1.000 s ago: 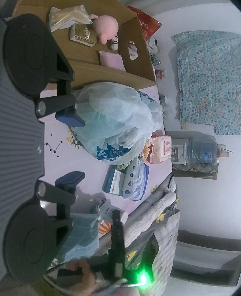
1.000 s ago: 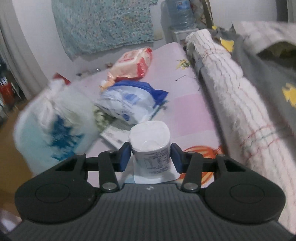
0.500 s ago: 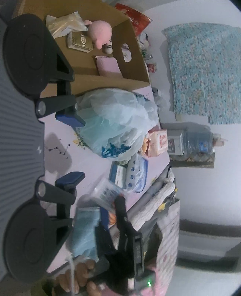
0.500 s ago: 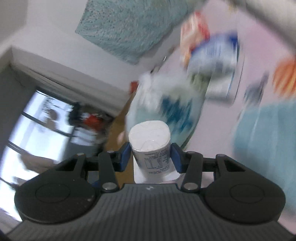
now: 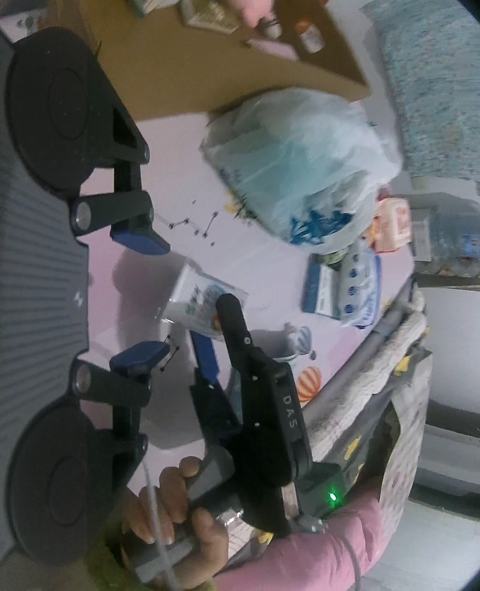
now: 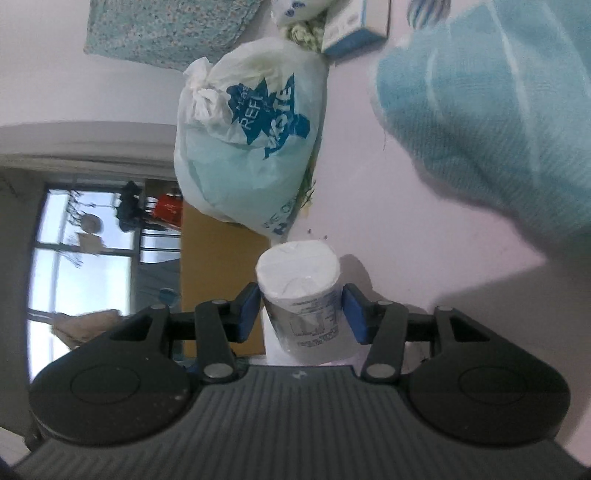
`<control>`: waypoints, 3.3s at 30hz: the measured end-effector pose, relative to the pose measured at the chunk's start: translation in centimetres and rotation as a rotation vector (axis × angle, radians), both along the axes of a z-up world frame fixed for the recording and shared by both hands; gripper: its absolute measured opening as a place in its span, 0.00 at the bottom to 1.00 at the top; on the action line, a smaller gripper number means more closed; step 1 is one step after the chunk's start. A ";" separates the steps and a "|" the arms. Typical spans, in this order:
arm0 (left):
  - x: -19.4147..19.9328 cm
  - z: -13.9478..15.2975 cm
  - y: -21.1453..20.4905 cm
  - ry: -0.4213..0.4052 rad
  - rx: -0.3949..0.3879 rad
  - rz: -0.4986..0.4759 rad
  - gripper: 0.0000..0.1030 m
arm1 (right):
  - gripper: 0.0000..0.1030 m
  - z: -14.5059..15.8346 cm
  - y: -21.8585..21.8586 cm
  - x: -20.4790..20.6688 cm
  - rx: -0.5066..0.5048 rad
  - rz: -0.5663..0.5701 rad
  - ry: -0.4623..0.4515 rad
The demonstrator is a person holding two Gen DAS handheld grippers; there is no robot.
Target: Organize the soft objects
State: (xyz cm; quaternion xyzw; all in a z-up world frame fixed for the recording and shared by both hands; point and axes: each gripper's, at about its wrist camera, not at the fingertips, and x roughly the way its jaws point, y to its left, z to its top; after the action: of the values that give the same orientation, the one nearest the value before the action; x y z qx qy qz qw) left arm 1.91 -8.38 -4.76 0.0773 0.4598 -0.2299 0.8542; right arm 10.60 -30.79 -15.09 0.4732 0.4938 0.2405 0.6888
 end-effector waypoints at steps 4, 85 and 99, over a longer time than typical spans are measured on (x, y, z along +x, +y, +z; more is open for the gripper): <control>0.8 -0.4 0.0 0.047 -0.022 0.006 0.43 | 0.58 1.3 -0.9 -0.4 -0.146 0.016 -0.035; 8.7 -2.6 -6.9 0.192 -0.013 -0.055 0.68 | 0.16 1.1 -6.0 -1.8 0.017 -0.178 -0.158; 9.3 -3.6 -4.2 0.233 0.045 -0.018 0.69 | 0.33 1.8 -4.5 -1.3 0.070 -0.090 -0.157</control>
State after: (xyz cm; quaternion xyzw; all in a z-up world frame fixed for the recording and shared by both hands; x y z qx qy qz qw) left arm 11.20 -12.57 -8.31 0.0731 0.5602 -0.2345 0.7911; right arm 9.33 -35.25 -13.30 0.4982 0.4080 0.2627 0.7186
